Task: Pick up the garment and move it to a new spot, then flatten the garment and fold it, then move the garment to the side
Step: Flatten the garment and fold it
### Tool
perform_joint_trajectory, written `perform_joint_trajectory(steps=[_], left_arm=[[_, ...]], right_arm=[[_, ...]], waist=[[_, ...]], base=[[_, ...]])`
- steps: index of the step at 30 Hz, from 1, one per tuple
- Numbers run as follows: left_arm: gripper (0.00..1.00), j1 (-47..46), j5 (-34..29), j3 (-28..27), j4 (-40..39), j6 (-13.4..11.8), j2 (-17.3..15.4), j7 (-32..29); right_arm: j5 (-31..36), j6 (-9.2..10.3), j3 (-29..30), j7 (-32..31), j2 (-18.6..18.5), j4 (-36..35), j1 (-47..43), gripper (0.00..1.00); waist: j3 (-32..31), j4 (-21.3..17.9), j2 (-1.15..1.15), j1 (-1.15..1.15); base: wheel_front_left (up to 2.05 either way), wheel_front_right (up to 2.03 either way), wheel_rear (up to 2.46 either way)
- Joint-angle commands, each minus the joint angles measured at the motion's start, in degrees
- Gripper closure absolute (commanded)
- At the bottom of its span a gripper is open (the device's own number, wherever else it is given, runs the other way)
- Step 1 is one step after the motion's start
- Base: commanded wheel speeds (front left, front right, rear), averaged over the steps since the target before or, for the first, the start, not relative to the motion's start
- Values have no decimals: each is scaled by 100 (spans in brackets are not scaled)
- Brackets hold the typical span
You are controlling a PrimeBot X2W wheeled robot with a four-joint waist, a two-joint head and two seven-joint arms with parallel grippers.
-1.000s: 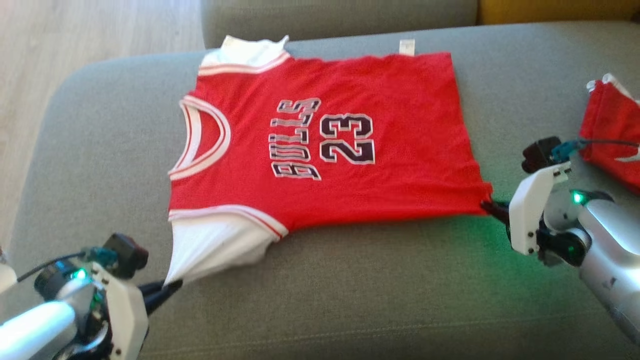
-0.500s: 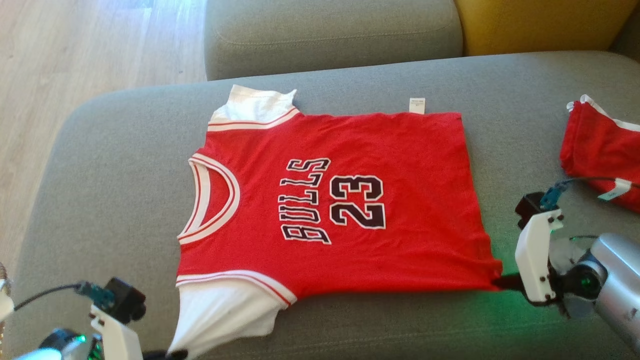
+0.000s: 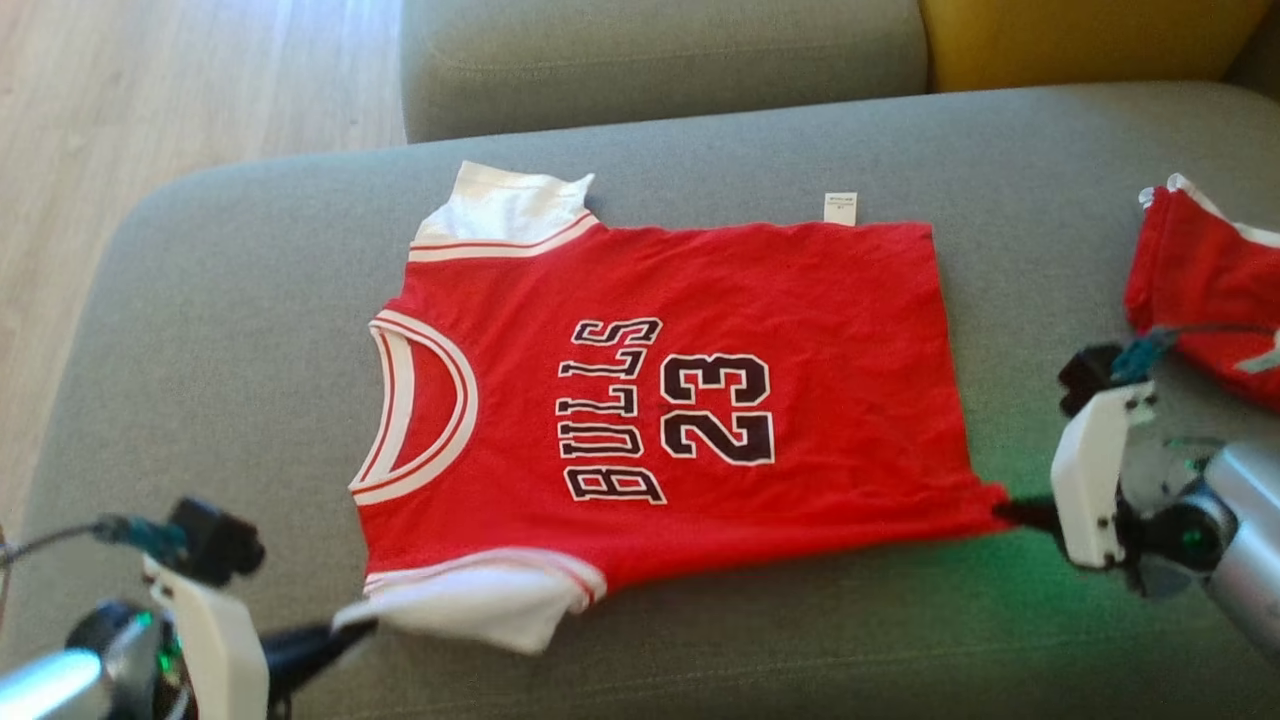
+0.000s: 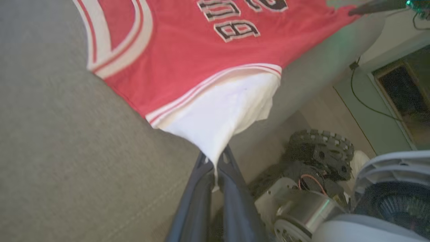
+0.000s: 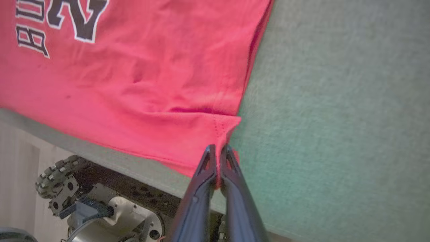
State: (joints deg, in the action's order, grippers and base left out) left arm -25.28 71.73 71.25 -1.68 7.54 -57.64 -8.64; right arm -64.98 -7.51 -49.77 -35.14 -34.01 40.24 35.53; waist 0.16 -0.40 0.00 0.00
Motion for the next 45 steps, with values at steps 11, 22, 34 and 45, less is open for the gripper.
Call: perform_joint_trajectory(steps=[11,22,34,45], left_arm=[[100,-1108,-432,-938,477,-103,93,876],[100,-1772,-1046,-969,1360,-174,711,1014],[34,-2154,-1435,-934,2333,-413,1267,1176],[0,-2184,-1480,-1726,2974,-1329,1864,2303]], right_arm=[[250,2,436,547,325,263,795,100],[617,2,482,1104,708,658,1284,100],[689,2,521,1626,951,1015,1516,0],[963,2,682,2646,904,1595,1602,0]], waist=[[524,-108,0,0],[1082,-202,0,0],[1400,-243,0,0],[1224,-268,0,0]], base=[[0,0,0],[0,0,0],[0,0,0],[0,0,0]])
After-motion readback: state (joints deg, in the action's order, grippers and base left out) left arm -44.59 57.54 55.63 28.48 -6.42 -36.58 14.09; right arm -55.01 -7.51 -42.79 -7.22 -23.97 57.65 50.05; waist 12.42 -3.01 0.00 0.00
